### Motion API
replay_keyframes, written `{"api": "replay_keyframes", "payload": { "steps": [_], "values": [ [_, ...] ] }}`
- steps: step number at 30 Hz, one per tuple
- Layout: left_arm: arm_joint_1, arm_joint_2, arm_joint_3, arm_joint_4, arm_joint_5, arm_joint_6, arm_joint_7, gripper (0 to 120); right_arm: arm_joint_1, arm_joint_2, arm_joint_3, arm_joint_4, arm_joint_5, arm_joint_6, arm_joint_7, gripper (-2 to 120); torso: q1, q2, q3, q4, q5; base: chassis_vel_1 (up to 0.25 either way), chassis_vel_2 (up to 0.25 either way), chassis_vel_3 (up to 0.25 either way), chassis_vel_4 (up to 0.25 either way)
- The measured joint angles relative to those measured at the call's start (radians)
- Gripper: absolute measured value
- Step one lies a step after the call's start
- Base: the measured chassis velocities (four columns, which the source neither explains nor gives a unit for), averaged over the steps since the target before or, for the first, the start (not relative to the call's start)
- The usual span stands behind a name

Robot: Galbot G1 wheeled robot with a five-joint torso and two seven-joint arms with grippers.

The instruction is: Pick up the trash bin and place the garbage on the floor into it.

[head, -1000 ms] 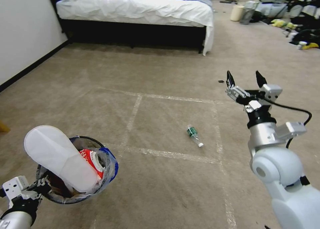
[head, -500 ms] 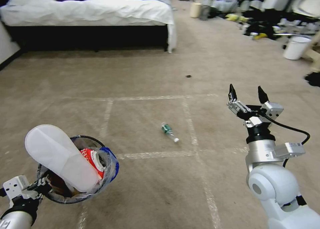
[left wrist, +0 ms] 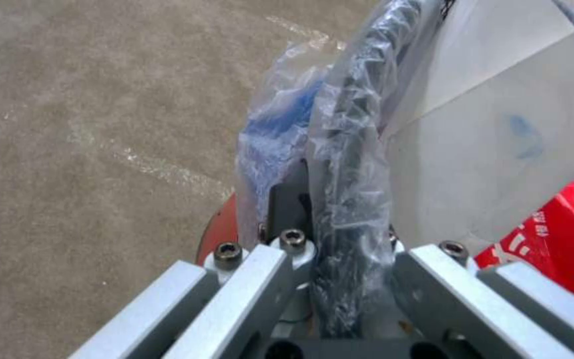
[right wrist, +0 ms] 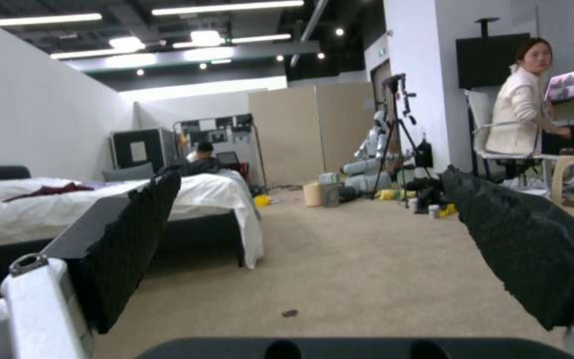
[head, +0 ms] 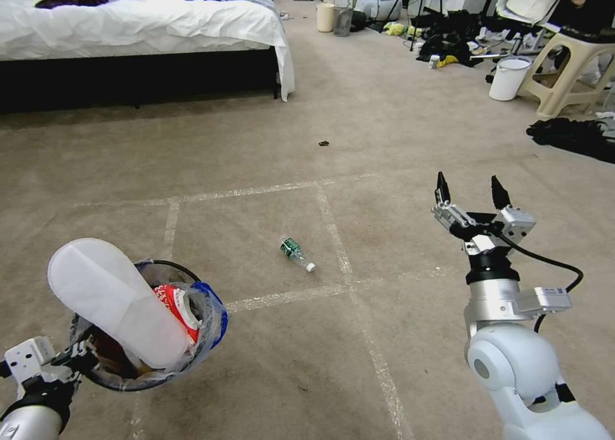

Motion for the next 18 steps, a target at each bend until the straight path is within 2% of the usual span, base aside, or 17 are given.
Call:
{"api": "replay_keyframes", "payload": {
  "steps": [6,10,18],
  "values": [
    [-0.001,0.000,0.000,0.001,0.000,0.000,0.000,1,0.004,0.000,-0.006,-0.014,-0.013,0.006,-0.005,100,0.000,0.000,0.000,0.0000,0.0001,-0.005,0.005,0.009,-0.009],
    [-0.001,-0.001,0.000,0.002,-0.001,-0.001,0.000,1,0.007,-0.002,-0.009,-0.017,-0.013,0.006,-0.006,100,0.000,0.000,0.000,-0.0001,0.0001,-0.070,0.082,0.070,-0.068],
    [-0.002,-0.004,-0.002,0.004,-0.001,-0.002,0.000,1,0.018,-0.003,-0.018,-0.027,-0.012,0.007,-0.007,100,0.000,0.000,0.000,0.0000,0.0002,-0.167,0.168,0.154,-0.160]
  ]
}}
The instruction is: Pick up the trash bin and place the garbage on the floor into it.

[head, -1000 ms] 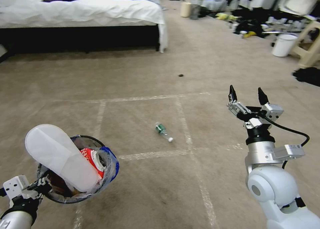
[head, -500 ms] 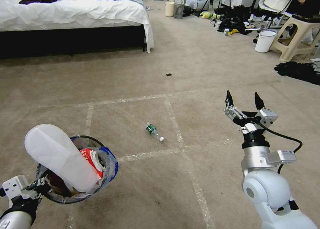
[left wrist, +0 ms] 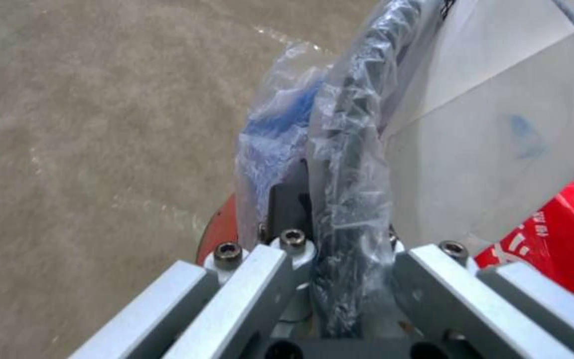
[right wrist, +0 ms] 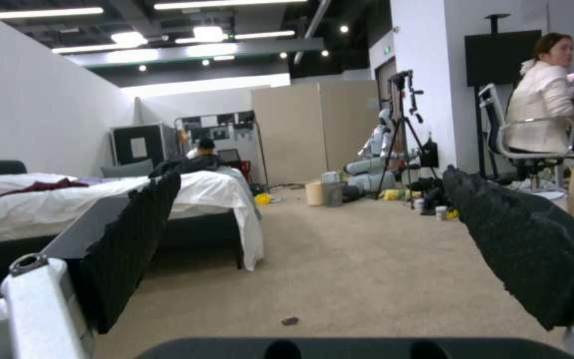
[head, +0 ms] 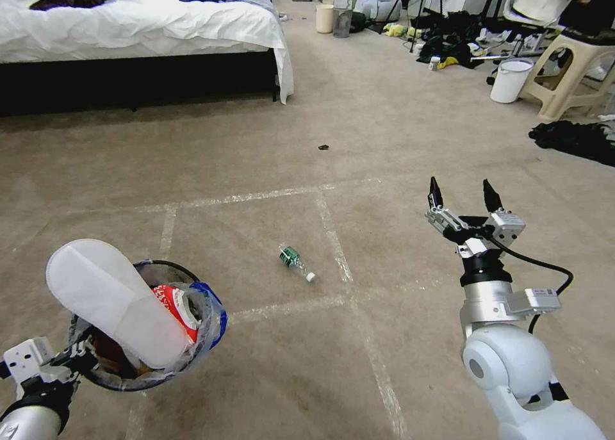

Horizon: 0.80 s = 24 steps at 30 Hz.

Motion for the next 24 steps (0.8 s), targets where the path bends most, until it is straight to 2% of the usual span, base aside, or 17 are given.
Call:
{"api": "replay_keyframes", "payload": {
  "steps": [24],
  "values": [
    [-0.006,-0.003,0.000,0.007,0.002,-0.001,0.000,1,0.017,-0.008,-0.007,-0.017,0.003,0.003,-0.004,100,0.000,0.000,0.000,0.0000,0.0000,-0.147,0.145,0.150,-0.148]
  ]
}}
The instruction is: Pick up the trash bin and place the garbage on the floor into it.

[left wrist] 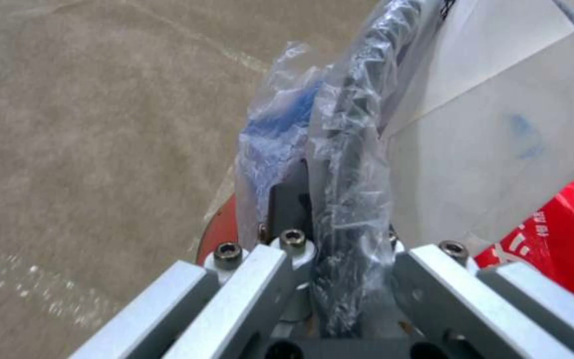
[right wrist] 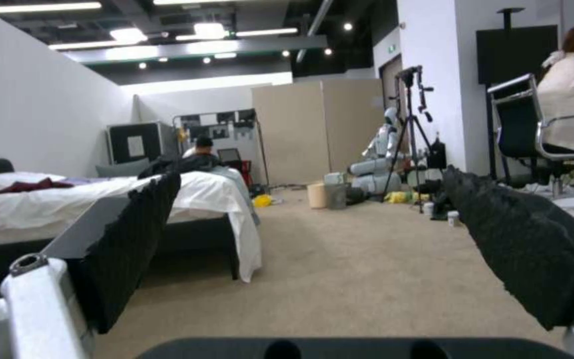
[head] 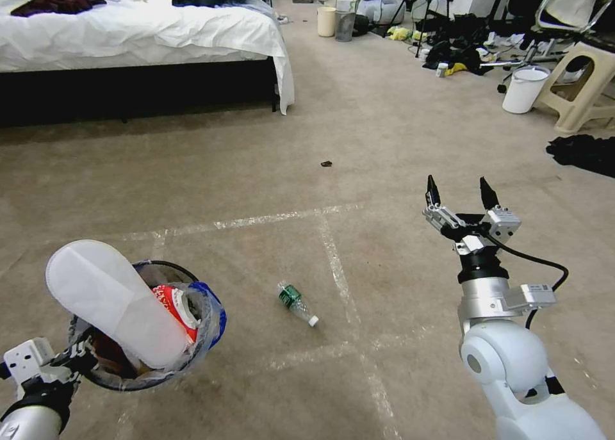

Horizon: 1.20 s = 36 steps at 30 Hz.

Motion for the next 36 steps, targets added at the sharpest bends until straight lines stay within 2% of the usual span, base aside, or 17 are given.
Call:
{"api": "replay_keyframes", "payload": {
  "steps": [13,16,18,19,20,21,22,24,25,27,28,30,31,33,34,36],
  "values": [
    [0.003,0.001,-0.001,0.001,-0.001,-0.003,0.001,1,-0.001,0.001,-0.002,-0.007,-0.005,0.005,-0.001,100,0.000,0.000,0.000,0.0000,-0.0001,-0.141,0.143,0.144,-0.141],
    [0.003,0.001,-0.001,0.002,0.000,-0.006,0.003,1,0.007,-0.020,-0.014,-0.005,0.008,-0.025,0.020,100,0.000,0.000,0.000,-0.0001,0.0001,-0.084,0.104,0.072,-0.072],
    [0.003,0.001,0.000,0.003,0.000,-0.007,0.003,1,0.019,-0.056,-0.035,0.005,0.041,-0.108,0.063,100,0.000,0.000,0.000,-0.0001,0.0000,-0.022,0.019,0.031,-0.031],
    [0.003,0.001,0.000,0.003,0.000,-0.007,0.003,1,0.019,-0.056,-0.035,0.005,0.041,-0.108,0.063,100,0.000,0.000,0.000,-0.0001,0.0000,0.000,0.000,0.000,0.000],
    [0.003,0.001,0.000,0.004,0.000,-0.008,0.003,1,0.028,-0.083,-0.055,0.014,0.068,-0.181,0.101,100,0.000,0.000,0.000,-0.0001,0.0000,0.000,0.000,0.000,0.000],
    [0.003,0.001,0.000,0.006,0.002,-0.010,0.003,1,0.048,-0.120,-0.096,0.026,0.131,-0.294,0.165,100,0.000,0.000,0.000,-0.0001,0.0000,0.000,0.000,0.000,0.000],
    [0.003,0.001,0.000,0.006,0.002,-0.010,0.003,1,0.048,-0.120,-0.096,0.026,0.131,-0.294,0.165,100,0.000,0.000,0.000,-0.0001,0.0000,0.000,0.000,0.000,0.000],
    [0.003,0.000,0.000,0.006,0.003,-0.011,0.003,1,0.094,-0.164,-0.159,0.036,0.273,-0.468,0.252,100,0.000,0.000,0.000,0.0000,0.0000,0.000,0.000,0.000,0.000],
    [0.003,0.000,0.000,0.006,0.003,-0.011,0.003,1,0.094,-0.164,-0.159,0.036,0.273,-0.468,0.252,100,0.000,0.000,0.000,0.0000,0.0000,0.000,0.000,0.000,0.000],
    [0.003,-0.002,-0.001,0.008,0.004,-0.014,0.004,1,0.168,-0.207,-0.232,0.029,0.503,-0.706,0.333,100,0.000,0.000,0.000,0.0000,0.0000,0.000,0.000,0.000,0.000],
    [0.003,-0.002,-0.001,0.008,0.004,-0.014,0.004,1,0.168,-0.207,-0.232,0.029,0.503,-0.706,0.333,100,0.000,0.000,0.000,0.0000,0.0000,0.000,0.000,0.000,0.000],
    [0.003,-0.003,-0.002,0.008,0.005,-0.016,0.004,1,0.206,-0.222,-0.278,0.014,0.598,-0.790,0.378,100,0.000,0.000,0.000,-0.0002,-0.0001,0.000,0.000,0.000,0.000],
    [0.003,-0.003,-0.002,0.008,0.005,-0.016,0.004,1,0.206,-0.222,-0.278,0.014,0.598,-0.790,0.378,100,0.000,0.000,0.000,-0.0002,-0.0001,0.000,0.000,0.000,0.000],
    [0.002,-0.009,-0.004,0.010,0.011,-0.023,0.005,1,0.306,-0.250,-0.435,-0.060,0.708,-0.881,0.432,100,0.000,0.000,0.000,-0.0001,-0.0002,0.000,0.000,0.000,0.000],
    [0.002,-0.009,-0.004,0.010,0.011,-0.023,0.005,1,0.306,-0.250,-0.435,-0.060,0.708,-0.881,0.432,100,0.000,0.000,0.000,-0.0001,-0.0002,0.000,0.000,0.000,0.000],
    [0.002,-0.012,-0.004,0.011,0.014,-0.025,0.005,1,0.354,-0.252,-0.530,-0.106,0.746,-0.897,0.454,100,0.000,0.000,0.000,0.0000,-0.0001,0.000,0.000,0.000,0.000]
  ]
}}
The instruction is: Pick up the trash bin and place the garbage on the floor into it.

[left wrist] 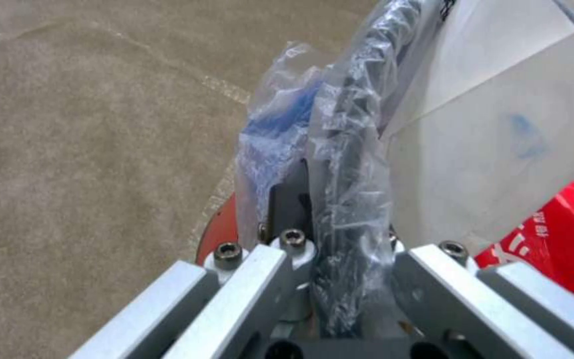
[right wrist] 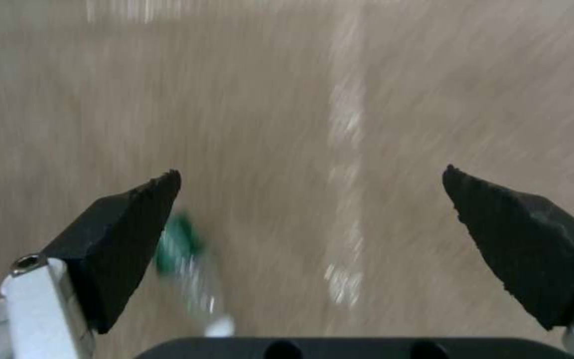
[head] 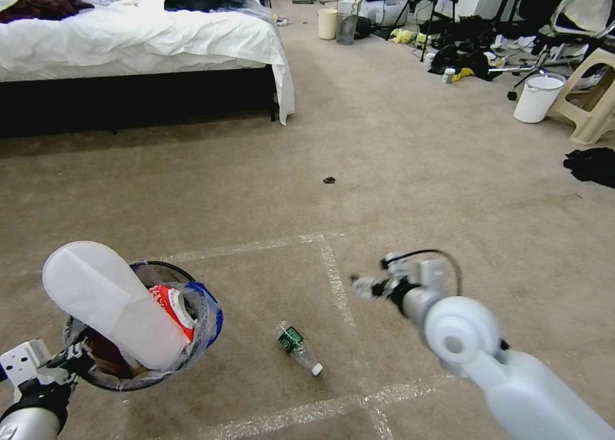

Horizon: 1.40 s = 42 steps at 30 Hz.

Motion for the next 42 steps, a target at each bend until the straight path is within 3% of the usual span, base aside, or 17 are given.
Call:
{"api": "replay_keyframes", "payload": {
  "steps": [1,3,9,18,32,38,42],
  "values": [
    [0.000,0.000,0.000,0.000,0.000,0.000,0.000,1,0.000,0.000,0.000,0.000,0.000,0.000,0.000,100,0.000,0.000,0.000,0.0000,0.0000,0.000,0.000,0.000,0.000],
    [0.000,-0.005,-0.001,0.000,0.004,-0.001,0.000,1,0.082,0.008,-0.162,-0.094,-0.005,-0.002,0.007,100,0.000,0.000,0.000,0.0000,0.0002,0.000,0.000,0.000,0.000],
    [0.004,-0.018,-0.007,-0.009,0.007,-0.001,-0.001,1,0.218,0.047,-0.390,-0.241,-0.064,0.004,-0.050,100,0.000,0.000,0.000,0.0000,0.0001,0.000,0.000,0.000,0.000],
    [0.010,-0.029,-0.016,-0.018,0.009,-0.003,-0.003,1,0.311,0.108,-0.581,-0.370,-0.132,0.010,-0.112,100,0.000,0.000,0.000,0.0000,0.0002,0.000,0.000,0.000,0.000],
    [0.017,-0.037,-0.020,-0.016,0.014,-0.018,-0.004,1,0.320,0.229,-0.645,-0.552,-0.234,0.015,-0.197,100,0.000,0.000,0.000,0.0000,0.0000,0.000,0.000,0.000,0.000],
    [0.019,-0.037,-0.021,-0.015,0.014,-0.021,-0.004,1,0.318,0.287,-0.644,-0.629,-0.293,0.063,-0.231,98,0.000,0.000,0.000,0.0000,0.0001,0.000,0.000,0.000,0.000],
    [0.020,-0.036,-0.024,-0.011,0.014,-0.025,-0.005,1,0.313,0.312,-0.639,-0.661,-0.324,0.088,-0.241,88,0.000,0.000,0.000,0.0000,0.0000,0.000,0.000,0.000,0.000]
  ]
}}
